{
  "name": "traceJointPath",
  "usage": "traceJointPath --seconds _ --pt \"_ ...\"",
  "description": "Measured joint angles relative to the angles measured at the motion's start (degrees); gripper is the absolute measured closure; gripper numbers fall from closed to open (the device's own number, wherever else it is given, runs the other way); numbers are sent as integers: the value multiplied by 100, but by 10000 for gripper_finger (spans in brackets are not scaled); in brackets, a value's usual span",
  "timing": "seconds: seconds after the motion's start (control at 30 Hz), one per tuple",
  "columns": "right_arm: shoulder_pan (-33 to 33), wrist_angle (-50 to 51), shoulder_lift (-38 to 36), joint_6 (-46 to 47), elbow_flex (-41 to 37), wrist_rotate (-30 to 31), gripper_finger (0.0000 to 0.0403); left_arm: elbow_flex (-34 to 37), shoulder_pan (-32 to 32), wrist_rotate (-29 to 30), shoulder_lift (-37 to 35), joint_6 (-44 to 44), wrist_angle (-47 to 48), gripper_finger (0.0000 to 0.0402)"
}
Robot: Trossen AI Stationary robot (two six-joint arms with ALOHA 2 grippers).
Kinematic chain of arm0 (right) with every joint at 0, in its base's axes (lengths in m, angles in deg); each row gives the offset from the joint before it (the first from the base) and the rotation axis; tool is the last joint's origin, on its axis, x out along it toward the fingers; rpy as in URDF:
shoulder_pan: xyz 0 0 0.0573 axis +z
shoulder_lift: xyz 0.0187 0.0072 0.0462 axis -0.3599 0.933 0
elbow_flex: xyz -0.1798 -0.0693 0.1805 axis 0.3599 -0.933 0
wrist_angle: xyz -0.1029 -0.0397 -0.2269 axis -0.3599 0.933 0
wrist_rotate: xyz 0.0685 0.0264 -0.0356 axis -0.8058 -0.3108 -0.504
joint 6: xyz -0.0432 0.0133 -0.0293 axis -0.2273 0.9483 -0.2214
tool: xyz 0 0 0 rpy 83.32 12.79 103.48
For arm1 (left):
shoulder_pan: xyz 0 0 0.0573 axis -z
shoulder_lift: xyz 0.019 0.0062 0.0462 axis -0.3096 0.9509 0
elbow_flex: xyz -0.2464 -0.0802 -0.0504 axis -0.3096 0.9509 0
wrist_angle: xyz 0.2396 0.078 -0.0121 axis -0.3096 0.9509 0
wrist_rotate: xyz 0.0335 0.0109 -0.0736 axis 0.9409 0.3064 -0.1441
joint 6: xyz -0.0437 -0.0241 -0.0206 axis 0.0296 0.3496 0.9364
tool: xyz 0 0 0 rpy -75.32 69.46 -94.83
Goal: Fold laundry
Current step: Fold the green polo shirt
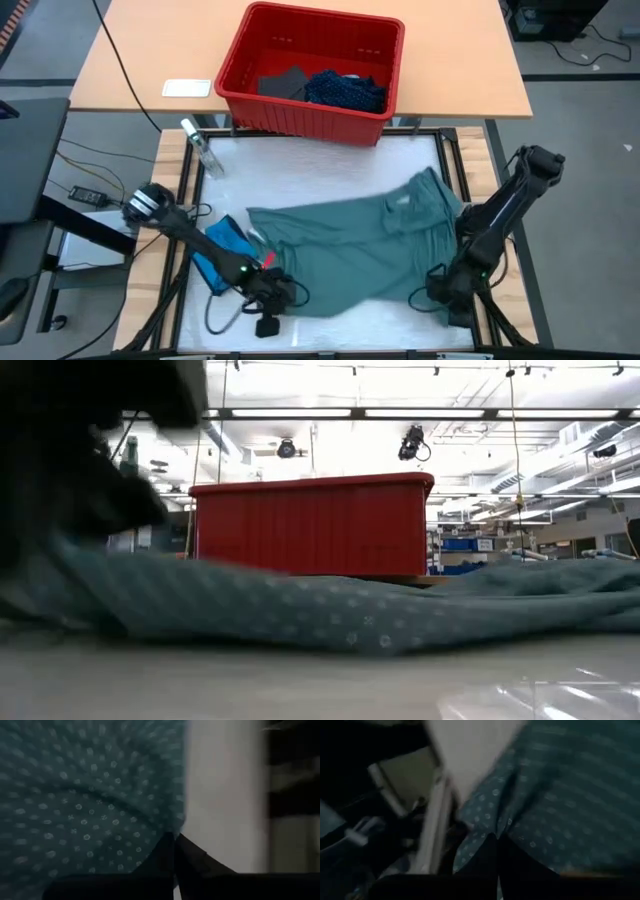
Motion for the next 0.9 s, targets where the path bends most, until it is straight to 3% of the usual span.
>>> traceJointPath --seconds 0.13,0.27,0.57,0.9 --pt "-162 635 -618 109 373 -56 398 -264 -26 -62 -569 -75 629 399" --pt "-771 1585 -1089 63 390 458 400 -478 -266 24 -898 -183 1606 400" --pt "-2929 2953 -1566 -1154 390 1216 401 -545 -1114 232 -1514 -157 2642 401" --pt "-5264 3572 -1486 -2703 390 1835 402 -530 -1777 224 -1727 -311 4537 401"
